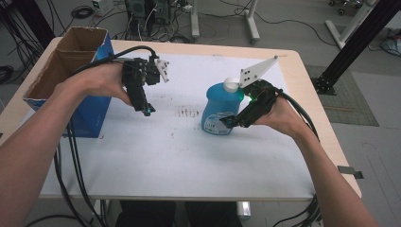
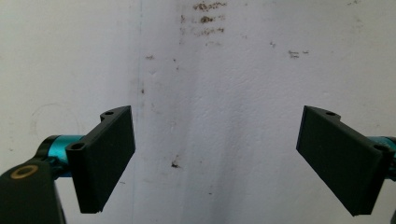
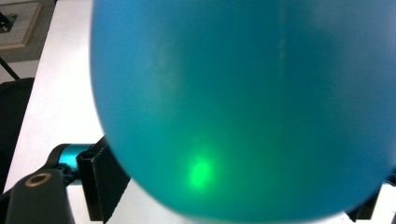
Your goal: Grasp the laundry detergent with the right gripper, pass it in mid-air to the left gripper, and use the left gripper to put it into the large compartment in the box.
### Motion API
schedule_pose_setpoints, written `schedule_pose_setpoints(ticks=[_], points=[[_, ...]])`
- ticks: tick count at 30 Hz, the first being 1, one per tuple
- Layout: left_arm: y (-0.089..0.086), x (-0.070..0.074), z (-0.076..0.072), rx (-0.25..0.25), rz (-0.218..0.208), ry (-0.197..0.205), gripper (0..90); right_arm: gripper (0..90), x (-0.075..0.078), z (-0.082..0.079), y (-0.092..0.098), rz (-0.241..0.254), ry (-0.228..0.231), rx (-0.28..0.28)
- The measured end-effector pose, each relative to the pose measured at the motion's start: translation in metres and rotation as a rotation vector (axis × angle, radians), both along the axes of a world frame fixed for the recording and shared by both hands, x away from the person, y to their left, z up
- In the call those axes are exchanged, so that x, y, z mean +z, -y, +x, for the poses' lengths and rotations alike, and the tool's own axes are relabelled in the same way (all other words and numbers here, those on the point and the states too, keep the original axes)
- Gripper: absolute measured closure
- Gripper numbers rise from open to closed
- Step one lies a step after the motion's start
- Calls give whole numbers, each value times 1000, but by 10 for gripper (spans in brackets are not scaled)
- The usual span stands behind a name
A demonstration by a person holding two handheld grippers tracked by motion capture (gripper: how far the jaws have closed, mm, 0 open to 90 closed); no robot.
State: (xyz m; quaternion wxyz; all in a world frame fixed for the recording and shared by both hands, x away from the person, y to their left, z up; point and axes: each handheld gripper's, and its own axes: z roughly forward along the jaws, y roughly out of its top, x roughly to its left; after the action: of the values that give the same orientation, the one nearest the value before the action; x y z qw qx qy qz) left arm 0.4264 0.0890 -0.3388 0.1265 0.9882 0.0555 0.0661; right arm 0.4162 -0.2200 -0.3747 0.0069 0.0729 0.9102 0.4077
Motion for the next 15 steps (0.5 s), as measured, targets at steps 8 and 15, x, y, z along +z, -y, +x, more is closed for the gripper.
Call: schedule_pose_setpoints(ticks=[8, 15], points=[[-1, 0, 0, -4, 0, 2, 116, 127, -7, 0, 0, 32, -1, -2], [-1, 0, 0, -3, -1, -2, 116, 127, -9, 1, -1, 48, 8, 1]])
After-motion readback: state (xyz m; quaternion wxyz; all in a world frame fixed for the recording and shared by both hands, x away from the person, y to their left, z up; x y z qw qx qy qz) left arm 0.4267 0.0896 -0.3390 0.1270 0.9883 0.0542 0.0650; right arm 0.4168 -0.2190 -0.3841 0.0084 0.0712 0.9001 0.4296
